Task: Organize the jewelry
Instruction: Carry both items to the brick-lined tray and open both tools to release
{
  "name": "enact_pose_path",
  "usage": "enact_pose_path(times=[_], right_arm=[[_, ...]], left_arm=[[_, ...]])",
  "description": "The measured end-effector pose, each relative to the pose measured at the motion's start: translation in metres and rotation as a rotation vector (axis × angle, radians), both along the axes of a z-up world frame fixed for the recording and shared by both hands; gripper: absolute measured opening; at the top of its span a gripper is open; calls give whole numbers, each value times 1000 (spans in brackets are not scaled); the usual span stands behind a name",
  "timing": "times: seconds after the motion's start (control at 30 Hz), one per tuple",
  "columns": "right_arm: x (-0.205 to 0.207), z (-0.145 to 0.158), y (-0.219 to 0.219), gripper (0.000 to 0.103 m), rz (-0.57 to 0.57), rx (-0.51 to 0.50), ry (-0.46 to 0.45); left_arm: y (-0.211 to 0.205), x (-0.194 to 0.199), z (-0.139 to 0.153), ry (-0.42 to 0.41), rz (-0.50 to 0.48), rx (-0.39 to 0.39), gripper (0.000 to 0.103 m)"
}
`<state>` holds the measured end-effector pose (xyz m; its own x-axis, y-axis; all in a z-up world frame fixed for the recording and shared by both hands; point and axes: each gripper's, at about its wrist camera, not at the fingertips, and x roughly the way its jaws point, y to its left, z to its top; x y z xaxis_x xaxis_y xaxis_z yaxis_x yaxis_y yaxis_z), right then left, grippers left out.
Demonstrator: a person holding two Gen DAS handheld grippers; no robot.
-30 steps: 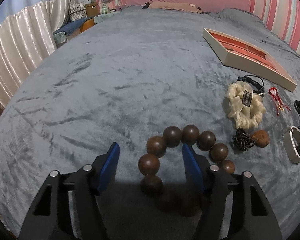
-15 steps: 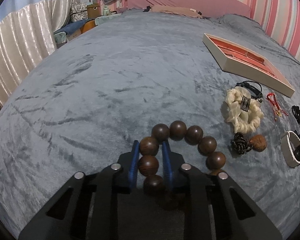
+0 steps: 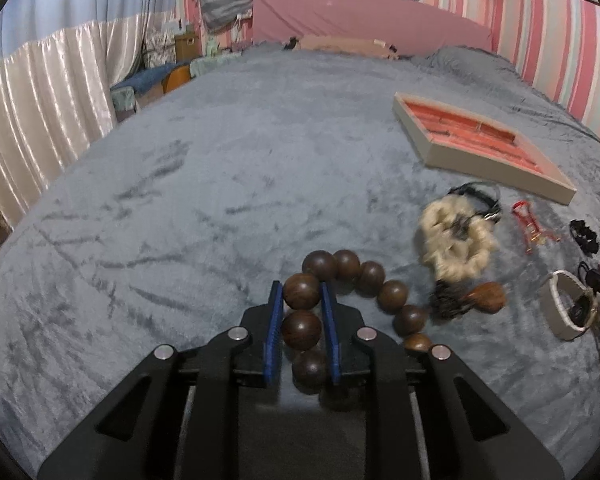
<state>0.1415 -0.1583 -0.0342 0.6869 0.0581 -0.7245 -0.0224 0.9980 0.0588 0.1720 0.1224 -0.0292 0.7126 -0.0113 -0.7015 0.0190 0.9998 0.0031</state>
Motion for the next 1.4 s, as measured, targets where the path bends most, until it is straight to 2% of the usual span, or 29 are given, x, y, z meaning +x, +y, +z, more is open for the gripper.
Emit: enact_pose_path(times=[0.3, 0.67, 0.9, 1.1, 1.4], right_arm=[[-4, 34, -1, 4, 21, -44, -125], [26, 78, -16, 4, 7, -50, -232], [59, 105, -29, 4, -17, -50, -285], [108, 120, -36, 4, -19, -55, -305], [192, 117, -42, 4, -24, -54, -283]], left_arm=[[-38, -8, 53, -125, -64, 9, 20], [-96, 30, 103, -238, -115, 54, 20], [-141, 72, 127, -270, -149, 62, 20], [-174, 121, 136, -264, -182, 33, 20], [-222, 210, 123, -232, -228, 56, 20]])
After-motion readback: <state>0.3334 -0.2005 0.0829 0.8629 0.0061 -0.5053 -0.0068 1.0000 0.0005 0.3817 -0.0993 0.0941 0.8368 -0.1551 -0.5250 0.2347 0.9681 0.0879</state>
